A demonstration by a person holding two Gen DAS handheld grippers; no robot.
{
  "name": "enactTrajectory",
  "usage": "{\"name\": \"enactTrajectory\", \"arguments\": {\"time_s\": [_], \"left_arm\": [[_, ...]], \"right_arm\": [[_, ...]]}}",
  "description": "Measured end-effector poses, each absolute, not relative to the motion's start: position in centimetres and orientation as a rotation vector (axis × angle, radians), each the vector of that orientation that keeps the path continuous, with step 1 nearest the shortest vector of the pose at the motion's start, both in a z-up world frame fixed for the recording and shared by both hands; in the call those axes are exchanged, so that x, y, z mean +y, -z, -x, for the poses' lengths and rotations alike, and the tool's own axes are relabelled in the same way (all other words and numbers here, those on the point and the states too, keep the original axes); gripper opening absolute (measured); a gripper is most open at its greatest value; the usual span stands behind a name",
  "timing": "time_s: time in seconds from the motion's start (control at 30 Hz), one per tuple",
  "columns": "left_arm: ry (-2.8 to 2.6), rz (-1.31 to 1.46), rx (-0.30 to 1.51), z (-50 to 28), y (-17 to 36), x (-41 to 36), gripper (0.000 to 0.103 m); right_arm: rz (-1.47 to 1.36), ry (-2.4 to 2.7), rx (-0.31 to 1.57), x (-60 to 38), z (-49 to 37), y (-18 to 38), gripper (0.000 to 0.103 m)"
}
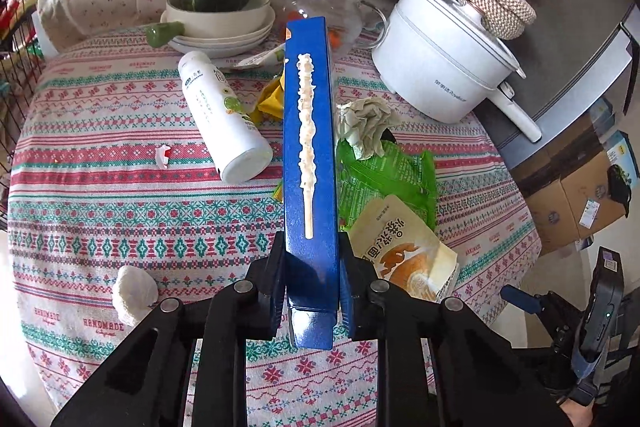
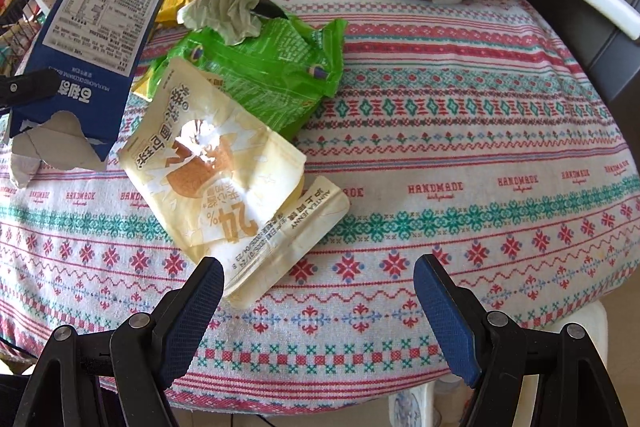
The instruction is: Collect trash
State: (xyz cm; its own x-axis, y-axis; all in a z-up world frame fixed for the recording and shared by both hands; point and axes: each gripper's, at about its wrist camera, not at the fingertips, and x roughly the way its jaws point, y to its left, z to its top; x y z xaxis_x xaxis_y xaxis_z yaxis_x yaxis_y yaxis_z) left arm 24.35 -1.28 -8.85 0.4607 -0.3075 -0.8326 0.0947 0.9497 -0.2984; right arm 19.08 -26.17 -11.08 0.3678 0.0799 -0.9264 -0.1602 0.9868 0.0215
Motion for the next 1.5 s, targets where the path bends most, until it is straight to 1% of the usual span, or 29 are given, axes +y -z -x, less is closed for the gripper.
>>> {"name": "enactTrajectory", "arguments": {"time_s": [0.23,0.37,0.53,0.63,0.77,0.83,0.93,1.03,1.07,1.1,1.17,1.2,1.5], "left_arm": [[0.243,0.173,1.051,-21.6,7.9,-0.9,0.024],[0.23,0.153,1.049,-20.8,8.1,-0.5,0.024],[0.213,0.144,1.054,-20.6,8.3,0.5,0.024],[0.2,0.145,1.065,-20.5,8.7,1.0,0.024],[0.197,0.133,1.064,-20.3,8.8,1.3,0.024],[0.195,0.128,1.064,-20.2,8.8,1.3,0.024],[0.196,0.126,1.063,-20.1,8.8,1.4,0.024],[0.198,0.125,1.06,-19.9,8.8,1.4,0.024],[0.2,0.125,1.06,-19.9,8.7,1.4,0.024],[0.203,0.125,1.058,-19.9,8.7,1.5,0.024],[0.208,0.125,1.052,-19.8,8.5,1.4,0.024],[0.211,0.126,1.05,-19.7,8.4,1.3,0.024],[0.252,0.126,1.028,-18.9,7.4,0.2,0.024]], "right_arm": [[0.252,-0.246,1.176,-21.3,-19.3,13.8,0.081],[0.34,-0.263,1.143,-19.3,-19.8,15.1,0.078],[0.371,-0.279,1.134,-17.9,-20.9,16.4,0.074],[0.329,-0.289,1.132,-18.0,-21.5,16.5,0.071],[0.244,-0.309,1.15,-18.7,-22.4,16.7,0.064],[0.216,-0.321,1.157,-18.9,-22.8,16.7,0.057],[0.196,-0.325,1.165,-19.2,-23.2,16.7,0.053],[0.171,-0.329,1.168,-19.6,-23.8,16.6,0.042],[0.162,-0.333,1.166,-19.7,-23.9,16.4,0.034],[0.147,-0.34,1.166,-19.8,-23.9,16.2,0.023],[0.132,-0.342,1.163,-19.9,-23.5,15.5,0.007],[0.128,-0.341,1.161,-20.0,-23.3,15.2,0.002],[0.047,-0.326,1.127,-22.6,-20.9,11.5,0.001]]}}
